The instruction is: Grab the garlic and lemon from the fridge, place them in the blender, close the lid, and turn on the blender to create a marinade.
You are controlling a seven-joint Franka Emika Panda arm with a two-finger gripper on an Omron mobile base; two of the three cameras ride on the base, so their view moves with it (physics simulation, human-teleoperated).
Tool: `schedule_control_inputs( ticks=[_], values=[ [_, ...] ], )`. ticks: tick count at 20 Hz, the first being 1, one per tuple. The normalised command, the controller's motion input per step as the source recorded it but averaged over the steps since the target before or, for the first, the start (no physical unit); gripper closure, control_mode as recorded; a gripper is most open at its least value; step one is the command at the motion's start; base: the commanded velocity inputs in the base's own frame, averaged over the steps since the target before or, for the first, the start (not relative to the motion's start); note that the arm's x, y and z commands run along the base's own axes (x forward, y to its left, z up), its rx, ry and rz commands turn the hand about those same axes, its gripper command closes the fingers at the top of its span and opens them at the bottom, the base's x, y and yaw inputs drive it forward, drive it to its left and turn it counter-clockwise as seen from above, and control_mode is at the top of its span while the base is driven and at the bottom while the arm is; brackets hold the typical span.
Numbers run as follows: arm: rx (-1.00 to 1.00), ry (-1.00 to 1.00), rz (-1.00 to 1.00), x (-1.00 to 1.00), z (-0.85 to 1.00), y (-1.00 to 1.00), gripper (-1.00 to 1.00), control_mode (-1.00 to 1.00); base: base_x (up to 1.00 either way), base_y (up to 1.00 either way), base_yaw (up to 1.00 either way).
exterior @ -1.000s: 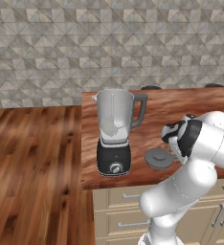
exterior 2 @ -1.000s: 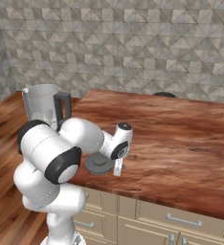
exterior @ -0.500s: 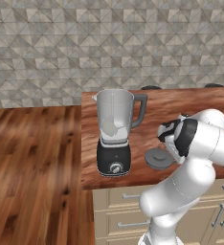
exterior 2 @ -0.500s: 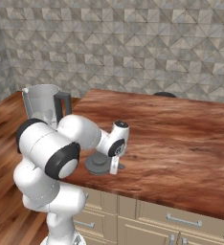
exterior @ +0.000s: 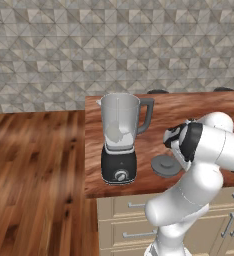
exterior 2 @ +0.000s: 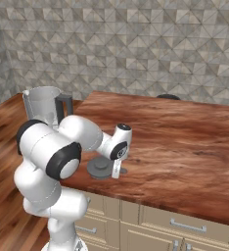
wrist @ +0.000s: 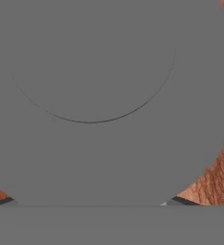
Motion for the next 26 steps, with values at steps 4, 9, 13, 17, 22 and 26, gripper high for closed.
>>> schedule_control_inputs(
  ticks=[4,9,13,17,22,26],
  values=[
    [0.00,0.00,0.00,0.00,-0.03,-0.01,1.00,-1.00,0.00,0.00,0.00],
    [0.00,0.00,0.00,0.00,0.00,0.00,1.00,-1.00,0.00,0.00,0.00],
    [0.00,0.00,0.00,0.00,0.00,0.00,1.00,-1.00,0.00,0.00,0.00],
    [0.00,0.02,0.00,-0.02,0.13,0.00,1.00,-1.00,0.00,0.00,0.00],
    [0.00,0.01,0.00,-0.15,0.45,0.00,1.00,-1.00,0.00,0.00,0.00],
    [0.01,0.00,-0.04,-0.22,0.56,0.00,1.00,-1.00,0.00,0.00,0.00]
  ],
)
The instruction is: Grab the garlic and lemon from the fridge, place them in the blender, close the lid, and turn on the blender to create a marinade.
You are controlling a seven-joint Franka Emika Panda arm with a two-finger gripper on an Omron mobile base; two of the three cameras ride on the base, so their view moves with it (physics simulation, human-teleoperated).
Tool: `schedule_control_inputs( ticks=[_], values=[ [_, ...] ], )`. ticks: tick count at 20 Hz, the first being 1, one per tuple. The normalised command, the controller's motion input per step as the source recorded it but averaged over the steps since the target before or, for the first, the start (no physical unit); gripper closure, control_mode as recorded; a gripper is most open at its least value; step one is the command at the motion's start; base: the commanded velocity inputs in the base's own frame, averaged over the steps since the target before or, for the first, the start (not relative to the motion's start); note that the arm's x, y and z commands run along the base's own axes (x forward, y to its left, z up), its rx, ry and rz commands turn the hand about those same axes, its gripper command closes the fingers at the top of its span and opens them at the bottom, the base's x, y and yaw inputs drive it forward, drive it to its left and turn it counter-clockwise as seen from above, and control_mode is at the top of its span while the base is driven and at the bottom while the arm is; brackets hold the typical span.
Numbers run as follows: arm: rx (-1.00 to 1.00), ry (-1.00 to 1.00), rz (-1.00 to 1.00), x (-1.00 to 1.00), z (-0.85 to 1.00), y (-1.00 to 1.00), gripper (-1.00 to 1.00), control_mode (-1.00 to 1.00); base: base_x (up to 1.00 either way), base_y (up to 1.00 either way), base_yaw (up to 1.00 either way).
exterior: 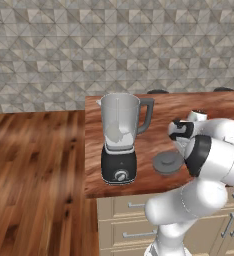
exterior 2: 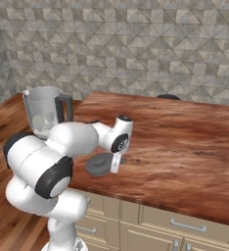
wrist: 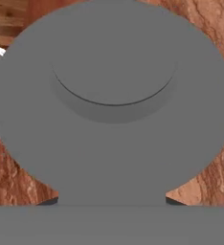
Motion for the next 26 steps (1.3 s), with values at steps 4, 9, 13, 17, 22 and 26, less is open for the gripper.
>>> schedule_control_inputs(
  ticks=[4,9,13,17,22,26],
  values=[
    [0.06,0.00,-0.06,-0.26,0.53,0.00,1.00,-1.00,0.00,0.00,0.00],
    [0.12,0.00,-0.06,-0.23,0.64,0.00,1.00,-1.00,0.00,0.00,0.00],
    [0.14,-0.01,-0.10,-0.32,0.84,0.00,1.00,-1.00,0.00,0.00,0.00],
    [0.13,0.00,-0.11,-0.35,0.99,0.00,1.00,-1.00,0.00,0.00,0.00],
    [0.13,0.00,-0.14,-0.27,0.94,0.01,1.00,-1.00,0.00,0.00,0.00],
    [0.09,-0.01,-0.17,-0.17,0.77,0.17,1.00,-1.00,0.00,0.00,0.00]
  ],
)
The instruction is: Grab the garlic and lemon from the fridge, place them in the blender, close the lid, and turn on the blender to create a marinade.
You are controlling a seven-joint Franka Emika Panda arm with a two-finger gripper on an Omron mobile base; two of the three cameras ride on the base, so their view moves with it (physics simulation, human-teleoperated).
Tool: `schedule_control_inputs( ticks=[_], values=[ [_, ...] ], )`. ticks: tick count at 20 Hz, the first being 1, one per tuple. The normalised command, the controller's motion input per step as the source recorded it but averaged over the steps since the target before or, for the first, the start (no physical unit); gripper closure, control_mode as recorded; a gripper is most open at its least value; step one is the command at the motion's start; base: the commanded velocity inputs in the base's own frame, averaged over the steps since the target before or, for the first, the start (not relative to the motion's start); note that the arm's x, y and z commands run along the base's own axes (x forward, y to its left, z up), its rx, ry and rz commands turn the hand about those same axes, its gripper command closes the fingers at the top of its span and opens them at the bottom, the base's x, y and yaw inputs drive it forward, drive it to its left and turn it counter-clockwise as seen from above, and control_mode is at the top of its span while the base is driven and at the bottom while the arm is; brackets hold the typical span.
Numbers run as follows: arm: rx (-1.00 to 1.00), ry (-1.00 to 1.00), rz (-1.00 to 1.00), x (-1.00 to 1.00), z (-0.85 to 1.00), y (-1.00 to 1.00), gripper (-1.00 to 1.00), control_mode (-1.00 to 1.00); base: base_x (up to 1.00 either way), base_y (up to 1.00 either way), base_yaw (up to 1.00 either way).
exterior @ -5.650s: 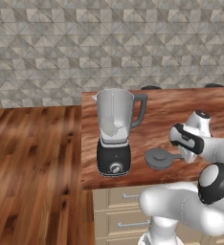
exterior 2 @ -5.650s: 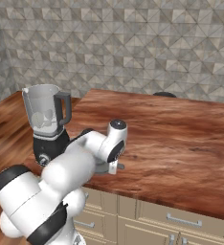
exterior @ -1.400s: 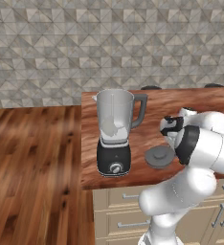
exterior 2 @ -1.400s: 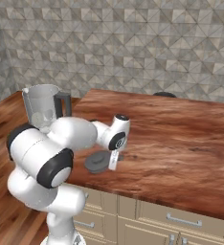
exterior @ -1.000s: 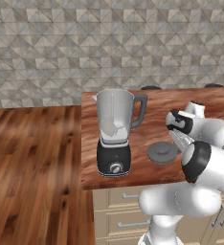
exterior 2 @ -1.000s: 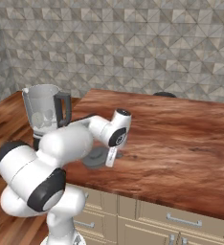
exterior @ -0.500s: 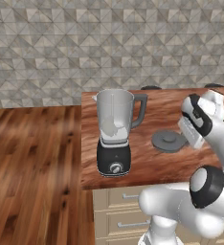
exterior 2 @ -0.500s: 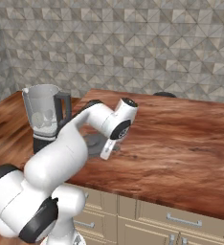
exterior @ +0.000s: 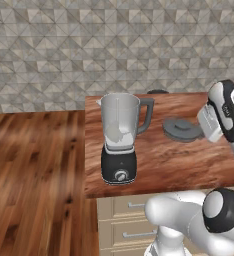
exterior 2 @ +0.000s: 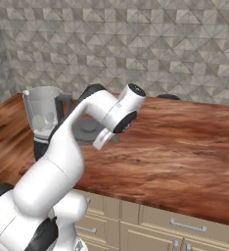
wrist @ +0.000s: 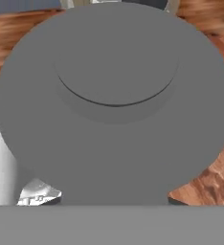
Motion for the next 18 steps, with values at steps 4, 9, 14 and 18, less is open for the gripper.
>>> schedule_control_inputs(
  ticks=[4,9,14,18],
  values=[
    [0.03,-0.05,-0.19,-0.10,0.66,0.37,1.00,-1.00,0.00,0.00,0.00],
    [0.02,-0.05,-0.19,-0.04,0.65,0.34,1.00,-1.00,0.00,0.00,0.00],
    [0.03,-0.05,-0.18,-0.01,0.65,0.35,1.00,-1.00,0.00,0.00,0.00],
    [0.01,-0.01,-0.13,0.00,0.52,0.47,1.00,-1.00,0.00,0.00,0.00]
  ],
)
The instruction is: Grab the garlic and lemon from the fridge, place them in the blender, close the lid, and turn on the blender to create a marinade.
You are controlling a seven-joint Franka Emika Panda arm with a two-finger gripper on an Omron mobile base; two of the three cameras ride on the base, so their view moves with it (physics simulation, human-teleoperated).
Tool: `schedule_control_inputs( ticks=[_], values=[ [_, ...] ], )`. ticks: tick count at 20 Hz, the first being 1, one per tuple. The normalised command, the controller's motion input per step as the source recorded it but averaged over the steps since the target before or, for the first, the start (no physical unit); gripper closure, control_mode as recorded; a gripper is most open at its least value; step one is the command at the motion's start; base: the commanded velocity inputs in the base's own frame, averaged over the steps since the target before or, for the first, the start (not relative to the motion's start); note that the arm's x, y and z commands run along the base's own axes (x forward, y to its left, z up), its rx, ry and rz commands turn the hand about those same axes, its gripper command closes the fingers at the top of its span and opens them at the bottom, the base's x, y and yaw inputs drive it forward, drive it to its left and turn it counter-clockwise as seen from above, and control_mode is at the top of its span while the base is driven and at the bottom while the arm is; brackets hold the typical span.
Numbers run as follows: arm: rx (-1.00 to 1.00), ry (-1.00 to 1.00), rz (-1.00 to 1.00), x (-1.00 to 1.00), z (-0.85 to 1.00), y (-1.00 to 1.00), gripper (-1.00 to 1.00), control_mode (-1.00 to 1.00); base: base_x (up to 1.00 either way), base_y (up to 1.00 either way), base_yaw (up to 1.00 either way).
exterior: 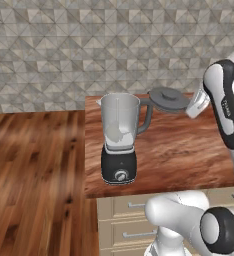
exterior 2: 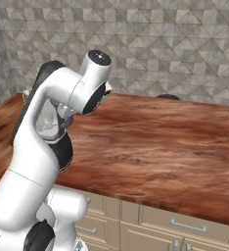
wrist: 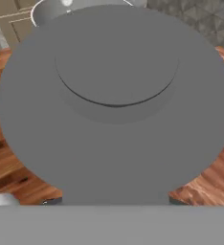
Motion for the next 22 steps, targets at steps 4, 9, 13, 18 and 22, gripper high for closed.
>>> schedule_control_inputs(
  ticks=[4,9,13,18,22],
  values=[
    [0.00,0.00,-0.07,0.00,0.36,0.59,1.00,-1.00,0.00,0.00,0.00],
    [0.00,0.04,-0.04,0.04,0.29,0.56,1.00,-1.00,0.00,0.00,0.00],
    [0.00,0.11,-0.04,0.19,0.12,0.53,1.00,-1.00,0.00,0.00,0.00],
    [-0.04,0.12,-0.03,0.27,0.01,0.53,1.00,-1.00,0.00,0.00,0.00],
    [-0.03,0.08,-0.04,0.30,0.00,0.42,1.00,-1.00,0.00,0.00,0.00]
  ],
)
